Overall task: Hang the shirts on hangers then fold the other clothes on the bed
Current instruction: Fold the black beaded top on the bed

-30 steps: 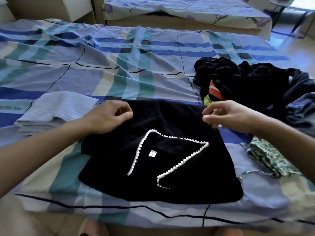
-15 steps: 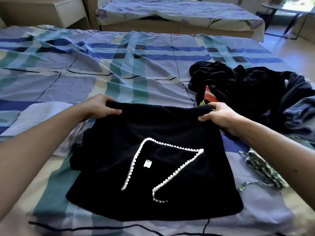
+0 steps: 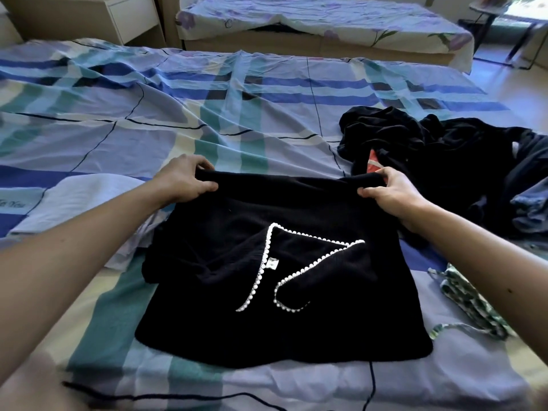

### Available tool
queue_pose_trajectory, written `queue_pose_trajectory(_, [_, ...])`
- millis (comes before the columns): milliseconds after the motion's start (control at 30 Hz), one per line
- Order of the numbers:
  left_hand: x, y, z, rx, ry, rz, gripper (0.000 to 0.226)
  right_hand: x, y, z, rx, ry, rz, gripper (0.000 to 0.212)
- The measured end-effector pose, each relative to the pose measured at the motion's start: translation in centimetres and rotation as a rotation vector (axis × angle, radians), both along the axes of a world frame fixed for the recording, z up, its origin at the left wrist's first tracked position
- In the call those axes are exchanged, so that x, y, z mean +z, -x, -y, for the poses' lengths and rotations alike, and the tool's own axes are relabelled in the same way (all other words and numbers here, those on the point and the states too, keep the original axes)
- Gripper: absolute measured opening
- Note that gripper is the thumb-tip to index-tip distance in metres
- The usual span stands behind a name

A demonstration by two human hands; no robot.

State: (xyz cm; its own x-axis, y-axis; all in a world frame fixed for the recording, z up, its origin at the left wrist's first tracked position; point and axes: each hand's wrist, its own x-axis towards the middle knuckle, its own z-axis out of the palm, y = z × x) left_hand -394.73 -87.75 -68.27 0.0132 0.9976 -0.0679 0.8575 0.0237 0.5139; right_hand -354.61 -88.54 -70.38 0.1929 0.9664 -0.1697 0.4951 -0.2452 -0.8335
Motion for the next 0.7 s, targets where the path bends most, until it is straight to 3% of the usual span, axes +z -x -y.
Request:
queue_pose_trajectory(67, [0.2, -1.3, 1.3, -0.054, -0.174, -0.232, 0.038, 0.3, -0.1, 0.7, 0.034, 0.095, -0.025, 0.054])
queue_pose_trajectory(167, [0.4, -4.8, 5.4, -0.330, -0.306, -0.117, 0.037, 1.8, -0.5, 2.8, 0.168, 0.279, 0.082, 0.086])
queue_pose_trajectory(300, [-0.3, -8.9, 11.0, -0.617, -0.289, -0.057, 0.050, 3.7, -0.9, 6.8, 0.331, 0.446, 0.140, 0.070])
queue_pose_trajectory(433, [-3.3, -10.5, 14.0, -0.780, -0.125, -0.338, 0.069, 2.8, -1.3, 9.4, 0.364, 0.482, -0.010, 0.068])
queue_pose_trajectory(533, [-3.9, -11.5, 14.9, -0.793, 0.005, -0.473, 0.066, 2.8, -0.6, 9.9, 0.319, 0.413, -0.215, 0.075])
queue_pose_trajectory(600, [-2.2, -12.0, 14.6, -0.738, 0.090, -0.342, 0.058, 3.6, 0.4, 10.0, 0.281, 0.335, -0.273, 0.088])
queue_pose_trajectory(700, [1.4, -11.9, 13.9, -0.509, 0.096, 0.128, 0.041, 6.5, 2.3, 10.0, 0.221, 0.187, -0.278, 0.090])
